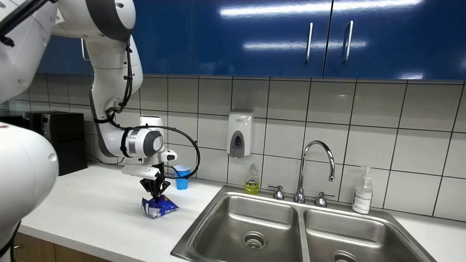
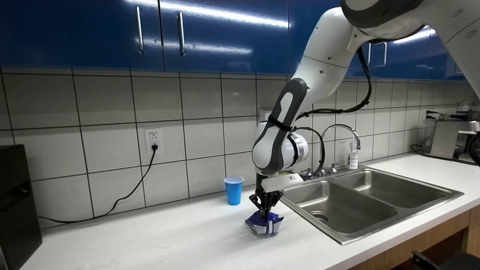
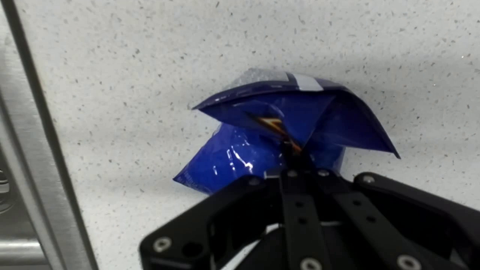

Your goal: Put the blue packet in the left sink

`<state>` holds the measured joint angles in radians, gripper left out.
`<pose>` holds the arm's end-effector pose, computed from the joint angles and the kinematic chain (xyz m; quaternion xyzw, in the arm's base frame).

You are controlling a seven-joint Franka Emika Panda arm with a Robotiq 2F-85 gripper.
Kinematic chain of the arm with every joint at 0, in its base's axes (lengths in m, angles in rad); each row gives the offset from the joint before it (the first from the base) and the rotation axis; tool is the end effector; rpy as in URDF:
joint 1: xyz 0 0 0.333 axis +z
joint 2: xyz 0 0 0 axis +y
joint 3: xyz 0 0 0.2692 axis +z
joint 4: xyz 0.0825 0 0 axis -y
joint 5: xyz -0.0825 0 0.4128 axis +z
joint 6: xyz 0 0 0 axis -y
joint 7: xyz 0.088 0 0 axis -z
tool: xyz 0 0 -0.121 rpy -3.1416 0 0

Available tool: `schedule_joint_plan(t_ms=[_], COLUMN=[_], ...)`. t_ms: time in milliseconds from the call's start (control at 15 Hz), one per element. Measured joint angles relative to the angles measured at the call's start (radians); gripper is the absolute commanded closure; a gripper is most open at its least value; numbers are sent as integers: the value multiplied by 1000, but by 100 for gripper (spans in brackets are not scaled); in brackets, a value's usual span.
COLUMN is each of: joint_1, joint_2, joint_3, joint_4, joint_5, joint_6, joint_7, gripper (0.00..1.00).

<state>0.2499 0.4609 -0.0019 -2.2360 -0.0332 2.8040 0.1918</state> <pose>0.5290 0.1353 0.0893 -0.9976 -0.0435 -0.0537 0.0051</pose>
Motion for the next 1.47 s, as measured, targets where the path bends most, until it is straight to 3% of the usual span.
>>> schedule_joint_plan(t_ms=[533,933,1467], joint_1=[0,-8,-86], joint_2=[-10,-109,-235], joint_3=[-7,-7,-9], joint_4=[2,-20,-100], joint_5=[0,6,43], joint_6=[0,0,0], joint_7=[6,7,8], gripper=[100,100,100])
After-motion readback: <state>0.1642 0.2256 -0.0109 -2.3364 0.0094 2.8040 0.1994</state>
